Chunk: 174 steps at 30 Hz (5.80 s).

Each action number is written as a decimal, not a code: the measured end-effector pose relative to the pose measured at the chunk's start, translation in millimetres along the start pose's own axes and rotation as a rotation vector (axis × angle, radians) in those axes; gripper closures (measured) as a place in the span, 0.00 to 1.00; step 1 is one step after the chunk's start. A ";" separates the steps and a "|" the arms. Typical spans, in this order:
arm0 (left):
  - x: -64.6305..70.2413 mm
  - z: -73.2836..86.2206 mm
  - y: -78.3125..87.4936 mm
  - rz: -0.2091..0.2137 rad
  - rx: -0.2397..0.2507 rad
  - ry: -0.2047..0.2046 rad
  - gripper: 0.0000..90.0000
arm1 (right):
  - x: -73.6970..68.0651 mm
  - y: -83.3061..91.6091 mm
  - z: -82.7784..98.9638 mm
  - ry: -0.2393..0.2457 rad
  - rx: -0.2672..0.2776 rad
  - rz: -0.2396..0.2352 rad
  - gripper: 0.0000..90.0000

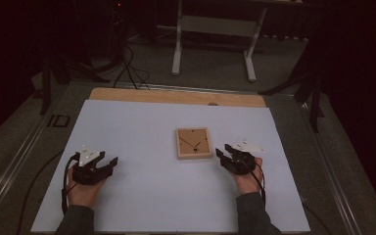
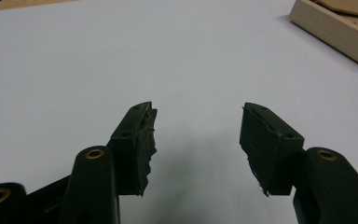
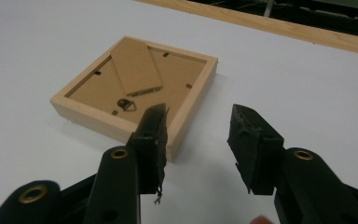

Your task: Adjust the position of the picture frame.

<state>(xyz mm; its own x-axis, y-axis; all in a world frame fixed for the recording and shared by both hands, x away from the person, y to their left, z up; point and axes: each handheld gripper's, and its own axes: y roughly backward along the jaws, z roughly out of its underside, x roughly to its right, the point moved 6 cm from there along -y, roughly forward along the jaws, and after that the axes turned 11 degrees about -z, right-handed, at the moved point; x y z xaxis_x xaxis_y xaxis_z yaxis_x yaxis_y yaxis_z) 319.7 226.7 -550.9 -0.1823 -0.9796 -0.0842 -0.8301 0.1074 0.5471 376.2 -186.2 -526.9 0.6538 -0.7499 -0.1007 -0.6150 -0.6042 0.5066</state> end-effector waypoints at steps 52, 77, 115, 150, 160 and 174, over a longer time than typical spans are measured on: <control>1.8 -2.3 2.3 -0.011 0.017 -0.020 0.49 | 0.0 -52.3 8.5 -0.096 -0.065 -0.100 0.88; 6.5 -2.2 1.5 0.000 0.006 -0.052 0.50 | -34.3 -57.1 9.0 0.015 -0.098 -0.178 0.89; 23.0 -3.1 0.0 0.078 -0.009 -0.071 0.62 | -108.0 -68.8 10.5 0.224 -0.143 -0.362 0.89; 46.3 4.9 -13.5 0.139 -0.074 -0.142 1.00 | -136.5 -45.4 26.2 0.302 -0.219 -0.430 1.00; 51.5 5.2 -17.5 0.147 -0.079 -0.151 1.00 | -141.2 -49.3 33.9 0.328 -0.268 -0.443 1.00; 61.7 7.6 -16.3 0.183 -0.084 -0.162 1.00 | -131.1 -50.8 33.8 0.295 -0.270 -0.401 1.00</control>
<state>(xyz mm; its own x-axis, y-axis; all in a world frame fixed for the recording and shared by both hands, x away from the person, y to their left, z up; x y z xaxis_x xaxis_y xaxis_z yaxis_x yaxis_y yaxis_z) 318.0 165.9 -571.3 -0.4129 -0.9046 -0.1056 -0.7299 0.2594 0.6324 306.9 -66.3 -568.3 0.9325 -0.3452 -0.1065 -0.1836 -0.7068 0.6831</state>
